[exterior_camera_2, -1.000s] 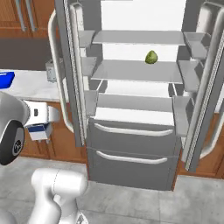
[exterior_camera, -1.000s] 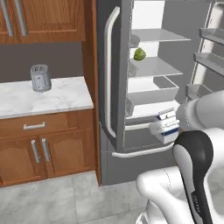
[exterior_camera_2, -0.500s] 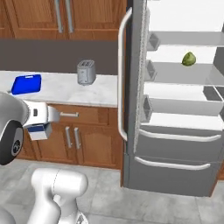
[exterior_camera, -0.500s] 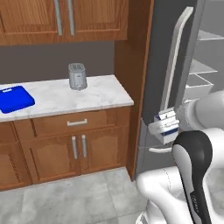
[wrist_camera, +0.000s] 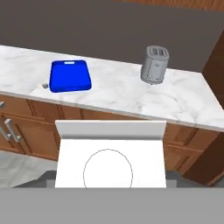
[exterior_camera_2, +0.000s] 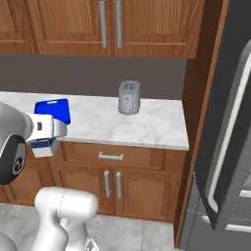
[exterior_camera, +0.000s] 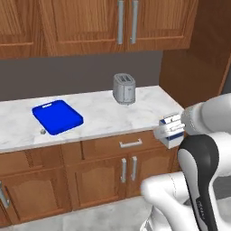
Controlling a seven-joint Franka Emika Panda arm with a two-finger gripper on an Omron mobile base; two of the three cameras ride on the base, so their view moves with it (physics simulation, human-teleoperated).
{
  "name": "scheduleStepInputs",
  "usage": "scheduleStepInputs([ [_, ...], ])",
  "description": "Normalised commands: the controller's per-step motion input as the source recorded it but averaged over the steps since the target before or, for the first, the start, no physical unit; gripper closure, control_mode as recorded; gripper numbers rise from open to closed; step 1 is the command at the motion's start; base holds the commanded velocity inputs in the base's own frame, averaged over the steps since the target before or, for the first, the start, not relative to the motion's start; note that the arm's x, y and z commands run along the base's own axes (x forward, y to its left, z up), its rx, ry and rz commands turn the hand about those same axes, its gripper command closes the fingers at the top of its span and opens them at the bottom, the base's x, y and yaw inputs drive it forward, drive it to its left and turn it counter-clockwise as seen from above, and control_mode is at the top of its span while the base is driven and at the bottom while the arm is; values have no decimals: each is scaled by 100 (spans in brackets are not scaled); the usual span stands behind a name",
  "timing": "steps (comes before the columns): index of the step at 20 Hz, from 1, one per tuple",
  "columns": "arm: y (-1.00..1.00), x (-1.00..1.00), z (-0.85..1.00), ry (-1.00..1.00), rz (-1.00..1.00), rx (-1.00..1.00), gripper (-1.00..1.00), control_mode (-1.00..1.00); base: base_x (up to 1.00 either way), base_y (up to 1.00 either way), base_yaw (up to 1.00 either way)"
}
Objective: Take out the milk from the fridge and place it on the tray on the counter. Then take the sugar cube near the tray and place it in the tray.
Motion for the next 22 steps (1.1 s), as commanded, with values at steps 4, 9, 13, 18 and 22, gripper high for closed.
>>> scheduleStepInputs([
  [4, 0, 0, 0, 0, 0, 0, 100, 100, 85, 100, 2],
  [9, 0, 0, 0, 0, 0, 0, 100, 100, 47, 93, 9],
  [13, 0, 0, 0, 0, 0, 0, 100, 100, 31, 11, 9],
  [18, 0, 0, 0, 0, 0, 0, 100, 100, 64, 26, 3],
  [22, 0, 0, 0, 0, 0, 0, 100, 100, 94, 56, 0],
])
